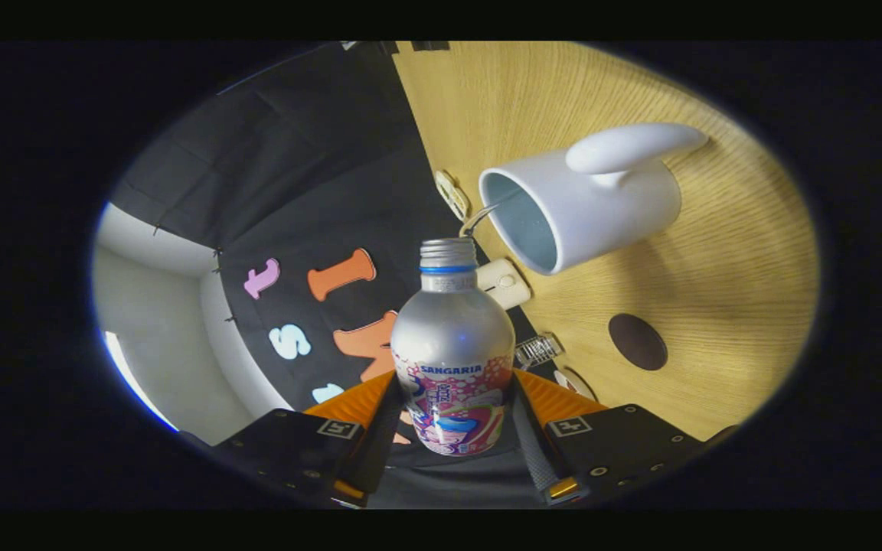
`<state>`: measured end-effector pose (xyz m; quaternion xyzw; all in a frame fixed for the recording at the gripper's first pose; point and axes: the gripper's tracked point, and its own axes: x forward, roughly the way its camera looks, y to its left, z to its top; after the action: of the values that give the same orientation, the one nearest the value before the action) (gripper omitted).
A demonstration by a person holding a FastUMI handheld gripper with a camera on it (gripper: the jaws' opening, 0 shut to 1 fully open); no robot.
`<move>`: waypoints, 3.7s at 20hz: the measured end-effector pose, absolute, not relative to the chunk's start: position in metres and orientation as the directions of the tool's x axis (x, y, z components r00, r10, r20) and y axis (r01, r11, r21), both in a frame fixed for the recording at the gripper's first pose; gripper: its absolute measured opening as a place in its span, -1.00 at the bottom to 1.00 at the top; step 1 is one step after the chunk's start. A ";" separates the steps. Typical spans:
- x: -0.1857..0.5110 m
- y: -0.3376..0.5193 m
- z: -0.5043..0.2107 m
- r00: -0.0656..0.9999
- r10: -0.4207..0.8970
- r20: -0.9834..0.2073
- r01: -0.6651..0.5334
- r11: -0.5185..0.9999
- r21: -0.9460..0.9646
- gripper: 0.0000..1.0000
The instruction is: Take the bottle from table, then pour the juice into the cup, finally place the bottle on the coaster
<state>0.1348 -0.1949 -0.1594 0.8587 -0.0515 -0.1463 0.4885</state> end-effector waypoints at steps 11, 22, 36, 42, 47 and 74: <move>0.139 -0.193 -0.161 0.953 -0.232 -0.194 0.035 -0.555 0.831 0.48; 0.139 -0.201 -0.152 0.951 -0.253 -0.176 -0.015 -0.606 0.795 0.48; 0.138 -0.206 -0.150 0.949 -0.279 -0.143 -0.080 -0.657 0.749 0.48; 0.142 -0.208 -0.147 0.952 -0.284 -0.112 -0.115 -0.674 0.729 0.48; 0.145 -0.210 -0.147 0.951 -0.296 -0.089 -0.148 -0.690 0.709 0.48; 0.160 -0.204 -0.167 0.943 -0.328 -0.057 -0.149 -0.569 0.809 0.47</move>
<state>0.1601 -0.2042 -0.1675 0.8799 -0.1355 -0.1007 0.4442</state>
